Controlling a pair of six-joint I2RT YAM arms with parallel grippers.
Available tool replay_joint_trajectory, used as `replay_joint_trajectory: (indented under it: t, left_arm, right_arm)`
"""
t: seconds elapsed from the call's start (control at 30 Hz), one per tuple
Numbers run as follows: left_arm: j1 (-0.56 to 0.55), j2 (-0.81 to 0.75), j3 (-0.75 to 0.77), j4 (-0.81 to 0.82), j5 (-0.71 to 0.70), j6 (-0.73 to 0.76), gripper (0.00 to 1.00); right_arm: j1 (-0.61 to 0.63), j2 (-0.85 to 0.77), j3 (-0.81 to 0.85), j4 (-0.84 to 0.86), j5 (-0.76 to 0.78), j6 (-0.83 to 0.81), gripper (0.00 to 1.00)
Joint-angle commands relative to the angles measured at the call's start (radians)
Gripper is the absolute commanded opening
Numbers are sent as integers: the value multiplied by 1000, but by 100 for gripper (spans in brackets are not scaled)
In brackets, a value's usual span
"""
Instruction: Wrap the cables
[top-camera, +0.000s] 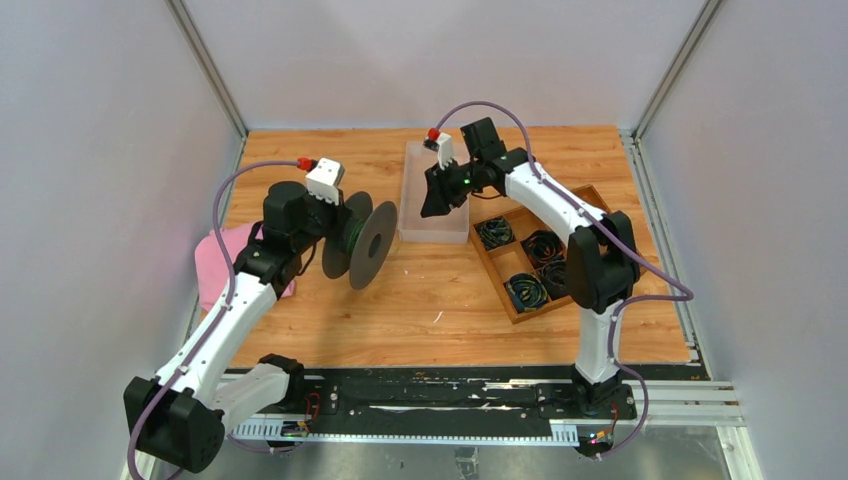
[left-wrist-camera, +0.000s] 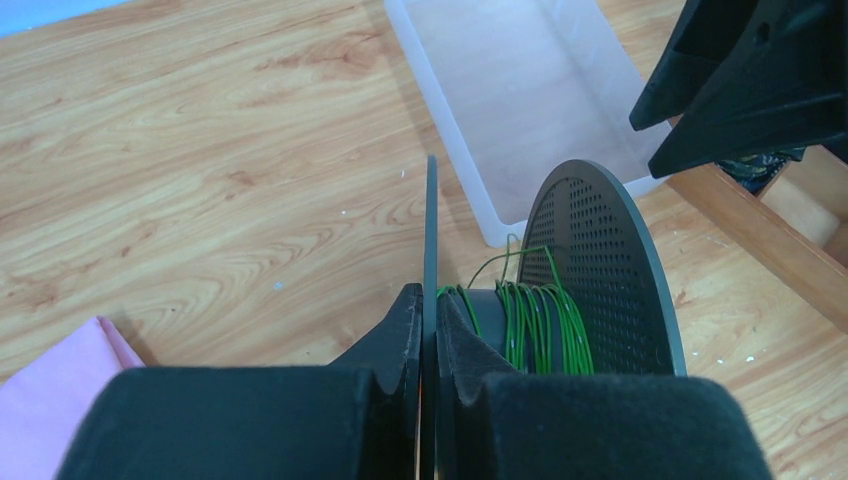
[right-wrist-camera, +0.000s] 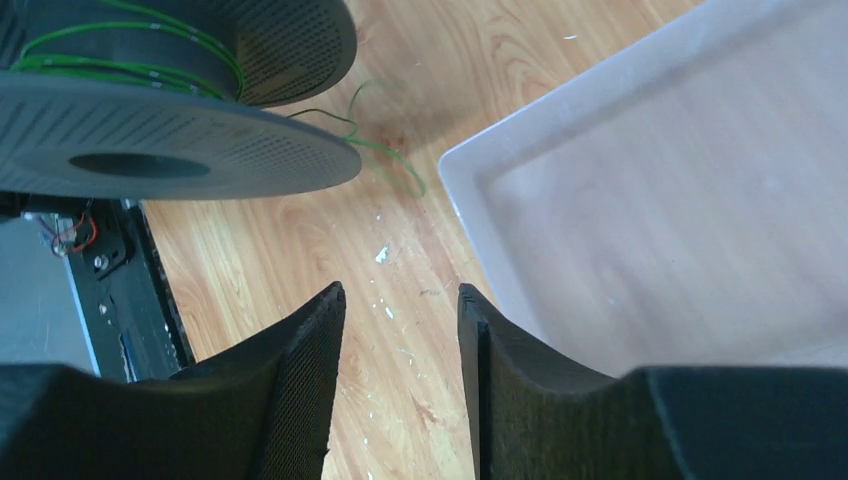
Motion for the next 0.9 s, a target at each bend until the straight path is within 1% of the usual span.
replay_joint_trajectory:
  t: [0.0,0.1,0.23,0.37,0.43,0.67,0.87]
  left_arm:
    - [6,-26,78,-1,39,-6,0]
    - [10,-29,91,-17,73,-25,0]
    - [12,-32,96,-21,103,-42,0]
    - [14,-38,100,-21,127,-53,0]
    - [15,-39,106,-25,140,-60,0]
    - [17,-39,123,-36,177,-96,0]
    - [20,-43,125,-40,177,-102,0]
  right_arm:
    - [-4,-52,-46,2,-83,-87,49]
    - [-3,-24,-57,24,-119,-85,52]
    - [-2,50,-54,78,-167,-37,53]
    - [1,92,-85,187,-198,41,53]
    - [2,105,-104,223,-205,53,52]
    - [18,134,-136,265,-210,39,53]
    - [35,155,-127,274,-213,36,52]
